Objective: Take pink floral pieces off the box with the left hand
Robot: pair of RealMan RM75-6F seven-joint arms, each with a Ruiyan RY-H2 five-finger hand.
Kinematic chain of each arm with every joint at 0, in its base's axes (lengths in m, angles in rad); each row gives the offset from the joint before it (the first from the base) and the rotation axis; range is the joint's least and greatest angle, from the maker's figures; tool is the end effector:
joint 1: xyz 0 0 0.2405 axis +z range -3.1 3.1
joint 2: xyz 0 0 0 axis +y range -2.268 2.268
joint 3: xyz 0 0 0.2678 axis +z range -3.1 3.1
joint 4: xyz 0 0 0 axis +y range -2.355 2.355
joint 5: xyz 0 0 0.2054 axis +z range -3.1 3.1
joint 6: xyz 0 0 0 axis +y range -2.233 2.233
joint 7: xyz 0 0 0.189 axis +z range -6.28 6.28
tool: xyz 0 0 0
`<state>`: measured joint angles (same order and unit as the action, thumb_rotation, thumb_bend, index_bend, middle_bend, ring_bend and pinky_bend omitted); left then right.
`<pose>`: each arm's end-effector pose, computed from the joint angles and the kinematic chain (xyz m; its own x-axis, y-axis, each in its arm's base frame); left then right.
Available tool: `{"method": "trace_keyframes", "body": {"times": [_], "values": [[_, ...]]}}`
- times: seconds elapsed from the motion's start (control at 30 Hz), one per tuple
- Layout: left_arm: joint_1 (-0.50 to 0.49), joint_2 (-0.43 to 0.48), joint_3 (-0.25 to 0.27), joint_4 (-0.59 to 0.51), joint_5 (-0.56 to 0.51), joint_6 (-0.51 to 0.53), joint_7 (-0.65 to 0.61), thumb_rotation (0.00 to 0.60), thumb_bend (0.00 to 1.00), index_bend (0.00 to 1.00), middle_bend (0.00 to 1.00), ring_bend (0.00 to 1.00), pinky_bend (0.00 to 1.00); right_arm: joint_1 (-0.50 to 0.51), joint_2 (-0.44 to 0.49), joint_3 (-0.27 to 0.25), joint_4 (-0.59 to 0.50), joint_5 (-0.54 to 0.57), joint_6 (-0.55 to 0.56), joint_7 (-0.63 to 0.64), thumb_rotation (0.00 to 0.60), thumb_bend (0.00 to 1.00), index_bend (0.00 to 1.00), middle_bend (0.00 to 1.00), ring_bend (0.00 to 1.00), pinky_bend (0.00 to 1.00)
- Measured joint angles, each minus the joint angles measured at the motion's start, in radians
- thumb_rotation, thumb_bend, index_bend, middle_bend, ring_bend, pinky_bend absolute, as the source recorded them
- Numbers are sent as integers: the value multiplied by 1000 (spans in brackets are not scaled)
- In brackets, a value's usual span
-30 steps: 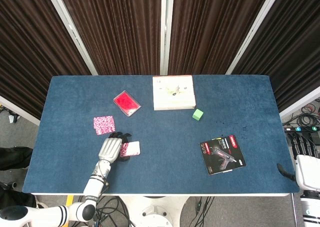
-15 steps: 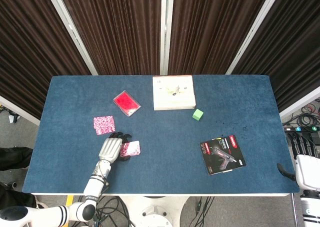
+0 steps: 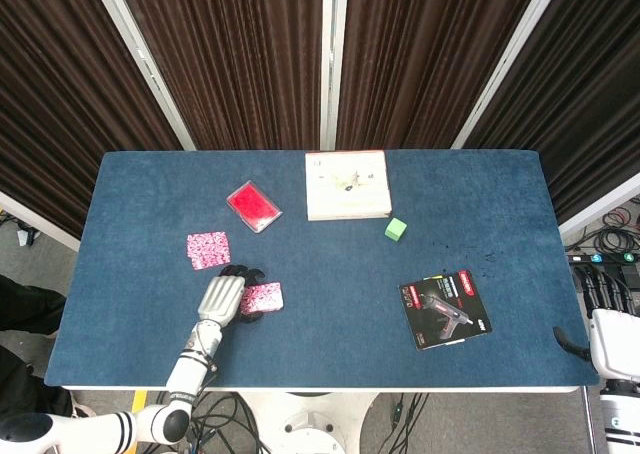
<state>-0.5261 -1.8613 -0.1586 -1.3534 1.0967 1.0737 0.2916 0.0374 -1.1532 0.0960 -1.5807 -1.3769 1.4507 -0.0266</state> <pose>-0.1804 0.3232 -0.1108 0.1713 0.3662 0.9147 0.9827 -0.1295 -0.1322 -0.3529 -0.2185 0.1712 0.3999 -0.0120 0.9165 -0.9045 0.1565 0.3967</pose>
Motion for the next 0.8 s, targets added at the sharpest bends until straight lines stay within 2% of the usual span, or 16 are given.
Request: {"method": "trace_keyframes", "body": {"times": [0.8], "values": [[3,4,2,9,25,-9,-46,600,262,275,440,174,156,-1,3,0,-4,4,-1,-1,600,138,0,0,0,0]]}}
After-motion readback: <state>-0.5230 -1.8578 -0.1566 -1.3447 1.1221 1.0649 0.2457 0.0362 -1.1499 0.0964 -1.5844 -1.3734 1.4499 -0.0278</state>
